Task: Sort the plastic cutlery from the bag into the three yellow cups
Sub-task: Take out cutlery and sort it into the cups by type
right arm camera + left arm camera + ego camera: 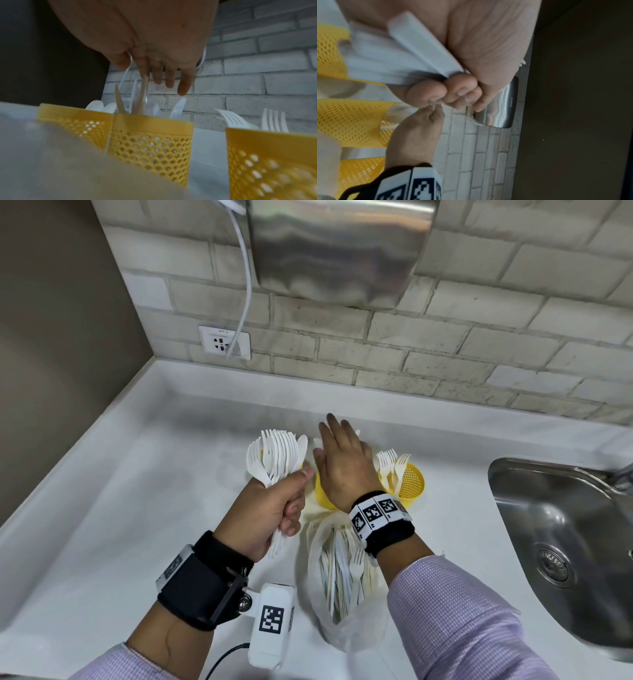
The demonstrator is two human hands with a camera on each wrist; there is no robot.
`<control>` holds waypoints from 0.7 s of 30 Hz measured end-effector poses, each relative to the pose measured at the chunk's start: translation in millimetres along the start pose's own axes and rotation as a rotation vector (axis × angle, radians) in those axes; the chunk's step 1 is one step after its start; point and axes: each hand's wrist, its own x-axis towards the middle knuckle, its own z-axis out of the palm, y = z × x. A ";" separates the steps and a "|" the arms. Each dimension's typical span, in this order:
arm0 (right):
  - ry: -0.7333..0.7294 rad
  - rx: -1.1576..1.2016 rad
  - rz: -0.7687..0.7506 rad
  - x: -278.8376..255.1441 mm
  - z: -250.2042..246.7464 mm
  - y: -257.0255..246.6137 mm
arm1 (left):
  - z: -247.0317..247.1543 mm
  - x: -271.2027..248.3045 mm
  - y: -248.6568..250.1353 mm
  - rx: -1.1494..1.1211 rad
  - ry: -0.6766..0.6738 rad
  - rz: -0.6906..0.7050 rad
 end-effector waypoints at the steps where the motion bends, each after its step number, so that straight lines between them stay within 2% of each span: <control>1: -0.066 -0.024 -0.012 -1.6 1.6 -1.0 | 0.4 -0.2 0.2 -0.003 -0.002 -0.001; 3: -0.140 -0.055 -0.015 -4.0 3.3 -2.6 | 1.3 -0.9 0.8 -0.007 -0.005 -0.002; 7: -0.195 -0.083 -0.001 -2.3 -0.8 -4.2 | 2.0 -1.8 2.1 -0.012 -0.014 0.013; 10: -0.197 0.022 0.015 -2.1 -8.6 -5.3 | 0.8 -0.7 1.4 -0.005 -0.018 0.026; 17: 0.194 0.515 0.059 -17.4 -41.8 -4.0 | 3.0 0.7 -1.5 0.036 -0.109 0.141; 21: 0.306 0.761 0.048 -44.6 -68.7 -7.0 | 10.3 0.7 -4.8 0.086 -0.129 0.244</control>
